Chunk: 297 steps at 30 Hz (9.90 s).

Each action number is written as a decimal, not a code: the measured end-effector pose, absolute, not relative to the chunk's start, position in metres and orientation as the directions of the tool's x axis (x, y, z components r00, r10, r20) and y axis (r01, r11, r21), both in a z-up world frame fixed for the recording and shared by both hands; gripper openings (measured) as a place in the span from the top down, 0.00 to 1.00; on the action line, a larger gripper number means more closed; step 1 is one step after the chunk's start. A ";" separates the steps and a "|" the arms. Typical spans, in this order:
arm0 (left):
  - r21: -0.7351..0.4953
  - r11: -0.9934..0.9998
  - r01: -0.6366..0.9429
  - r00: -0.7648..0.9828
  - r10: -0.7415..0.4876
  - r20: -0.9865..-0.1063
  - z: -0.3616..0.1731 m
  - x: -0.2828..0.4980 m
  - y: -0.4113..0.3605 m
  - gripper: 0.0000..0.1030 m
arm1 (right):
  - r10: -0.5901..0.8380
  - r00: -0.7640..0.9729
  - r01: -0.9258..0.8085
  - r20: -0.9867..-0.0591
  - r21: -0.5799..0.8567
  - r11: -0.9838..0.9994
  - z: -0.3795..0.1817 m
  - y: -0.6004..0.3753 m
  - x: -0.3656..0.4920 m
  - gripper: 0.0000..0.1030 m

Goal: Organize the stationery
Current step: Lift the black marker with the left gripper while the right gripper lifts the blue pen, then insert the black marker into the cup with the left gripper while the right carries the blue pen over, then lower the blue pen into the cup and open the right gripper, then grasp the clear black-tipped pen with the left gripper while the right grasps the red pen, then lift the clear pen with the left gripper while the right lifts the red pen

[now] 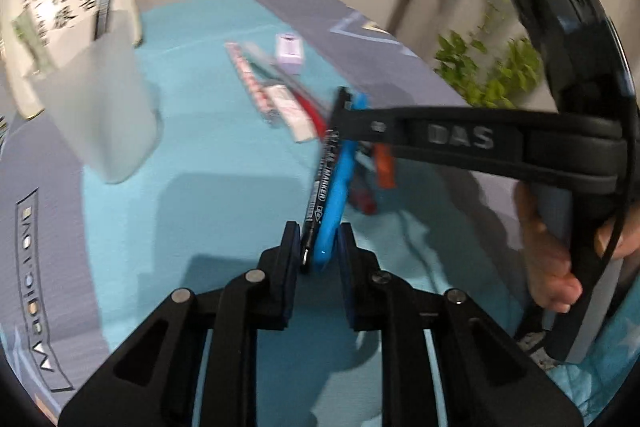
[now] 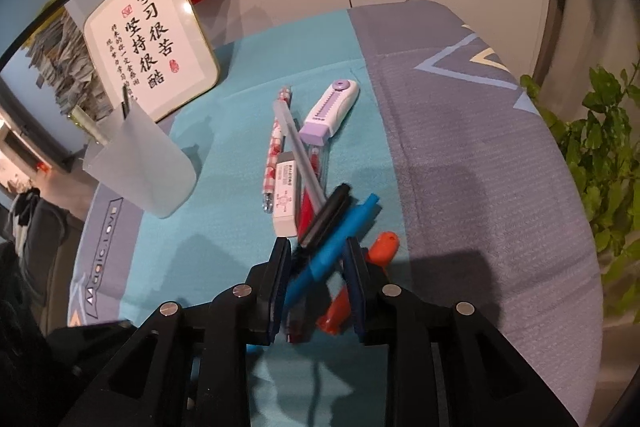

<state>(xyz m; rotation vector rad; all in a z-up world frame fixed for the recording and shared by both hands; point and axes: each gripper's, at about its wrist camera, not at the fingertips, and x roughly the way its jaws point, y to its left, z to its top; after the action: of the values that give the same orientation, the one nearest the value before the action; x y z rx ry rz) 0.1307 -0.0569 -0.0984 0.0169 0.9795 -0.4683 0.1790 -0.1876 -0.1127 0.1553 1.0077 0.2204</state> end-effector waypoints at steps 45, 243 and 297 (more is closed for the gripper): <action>-0.012 0.947 0.321 0.484 -0.175 -0.858 -0.104 0.190 -0.080 0.84 | 0.255 0.462 -0.170 -0.850 0.197 0.966 -0.128 -0.176 0.225 0.87; 0.018 0.959 0.284 0.638 -0.175 -0.750 -0.087 0.142 -0.041 0.66 | 0.359 0.478 -0.175 -0.802 0.313 0.933 -0.128 -0.171 0.175 0.88; -0.029 0.899 0.436 0.481 -0.260 -0.837 -0.104 0.095 -0.031 0.81 | 0.287 0.465 -0.306 -0.837 0.152 0.940 -0.121 -0.179 0.130 0.90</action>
<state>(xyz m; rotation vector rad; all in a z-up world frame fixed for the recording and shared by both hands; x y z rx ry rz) 0.0948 -0.0314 -0.1045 0.1978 0.9817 -0.4279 0.1299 -0.1785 -0.1208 -0.0207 1.0242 0.3638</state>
